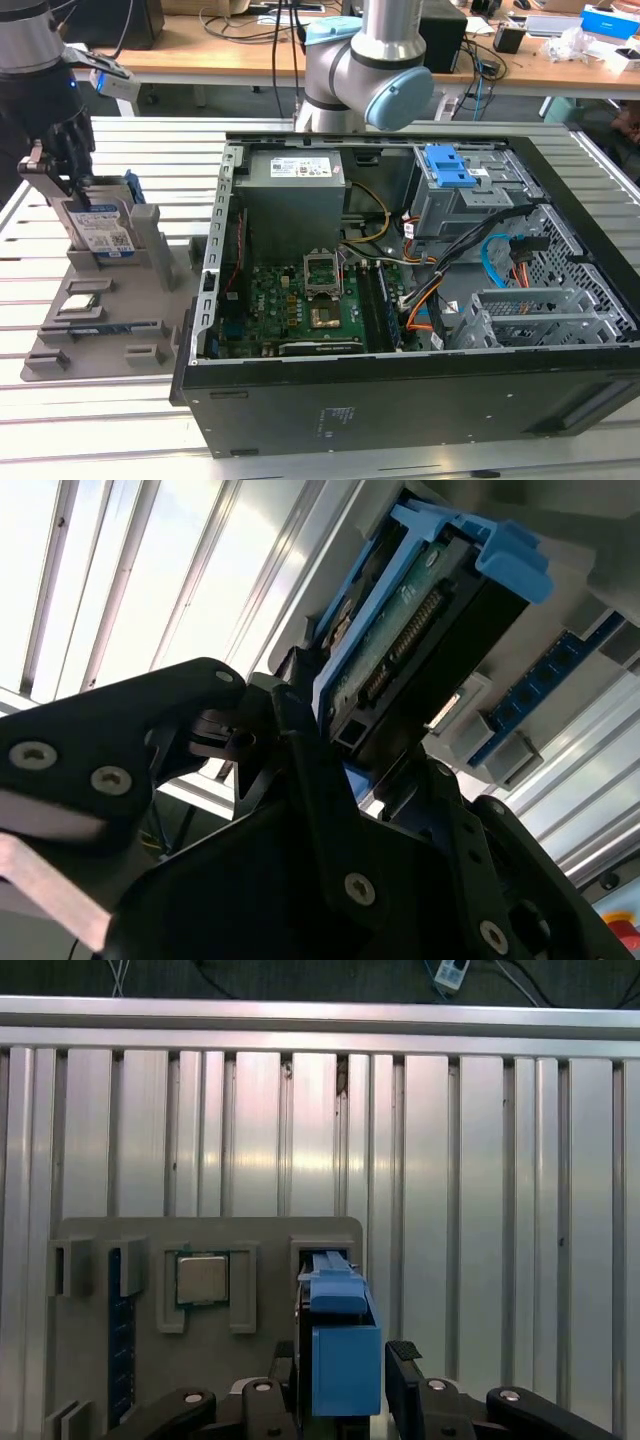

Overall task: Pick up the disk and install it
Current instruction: 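Pick up the disk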

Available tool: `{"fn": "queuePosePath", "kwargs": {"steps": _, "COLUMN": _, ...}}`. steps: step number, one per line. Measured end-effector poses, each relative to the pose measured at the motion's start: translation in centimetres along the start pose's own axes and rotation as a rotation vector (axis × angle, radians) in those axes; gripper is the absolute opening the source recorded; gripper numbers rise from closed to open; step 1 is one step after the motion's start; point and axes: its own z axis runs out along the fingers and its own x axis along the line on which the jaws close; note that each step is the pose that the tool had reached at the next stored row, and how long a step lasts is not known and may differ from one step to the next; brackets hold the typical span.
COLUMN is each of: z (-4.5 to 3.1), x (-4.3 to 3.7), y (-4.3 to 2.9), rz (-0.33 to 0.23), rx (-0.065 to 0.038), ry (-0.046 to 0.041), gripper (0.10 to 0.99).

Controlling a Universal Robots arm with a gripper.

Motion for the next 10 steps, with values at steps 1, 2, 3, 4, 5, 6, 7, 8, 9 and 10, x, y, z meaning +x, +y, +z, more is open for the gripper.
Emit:
{"fn": "queuePosePath", "kwargs": {"steps": 1, "z": 0.21, "x": 0.0, "y": -0.03, "rz": 0.0, "rx": 0.0, "ry": 0.0008, "gripper": 0.482}}
{"fn": "queuePosePath", "kwargs": {"steps": 2, "z": 0.31, "x": -0.01, "y": -0.05, "rz": 0.0, "rx": 0.0, "ry": 0.0011, "gripper": 0.482}}
{"fn": "queuePosePath", "kwargs": {"steps": 3, "z": 0.4, "x": 0.0, "y": -0.08, "rz": 0.0, "rx": 0.0, "ry": 0.0015, "gripper": 0.482}}
{"fn": "queuePosePath", "kwargs": {"steps": 4, "z": 0.46, "x": 0.0, "y": -0.11, "rz": 0.0, "rx": 0.0, "ry": 0.0019, "gripper": 0.482}}
{"fn": "queuePosePath", "kwargs": {"steps": 5, "z": 0.46, "x": 0.0, "y": -0.11, "rz": 0.0, "rx": 0.0, "ry": 0.0019, "gripper": 0.482}}
{"fn": "queuePosePath", "kwargs": {"steps": 6, "z": 0.46, "x": 0.0, "y": -0.11, "rz": 0.0, "rx": 0.0, "ry": 0.0019, "gripper": 0.482}}
{"fn": "queuePosePath", "kwargs": {"steps": 7, "z": 0.48, "x": 0.0, "y": -0.12, "rz": 0.0, "rx": 0.0, "ry": 0.0018, "gripper": 0.482}}
{"fn": "queuePosePath", "kwargs": {"steps": 8, "z": 0.48, "x": 0.0, "y": -0.12, "rz": 0.0, "rx": 0.0, "ry": 0.0018, "gripper": 0.482}}
{"fn": "queuePosePath", "kwargs": {"steps": 9, "z": 0.48, "x": 0.0, "y": -0.13, "rz": 0.0, "rx": 0.0, "ry": 0.0019, "gripper": 0.482}}
{"fn": "queuePosePath", "kwargs": {"steps": 10, "z": 0.48, "x": 0.01, "y": -0.13, "rz": 0.0, "rx": 0.0, "ry": 0.0023, "gripper": 0.467}}
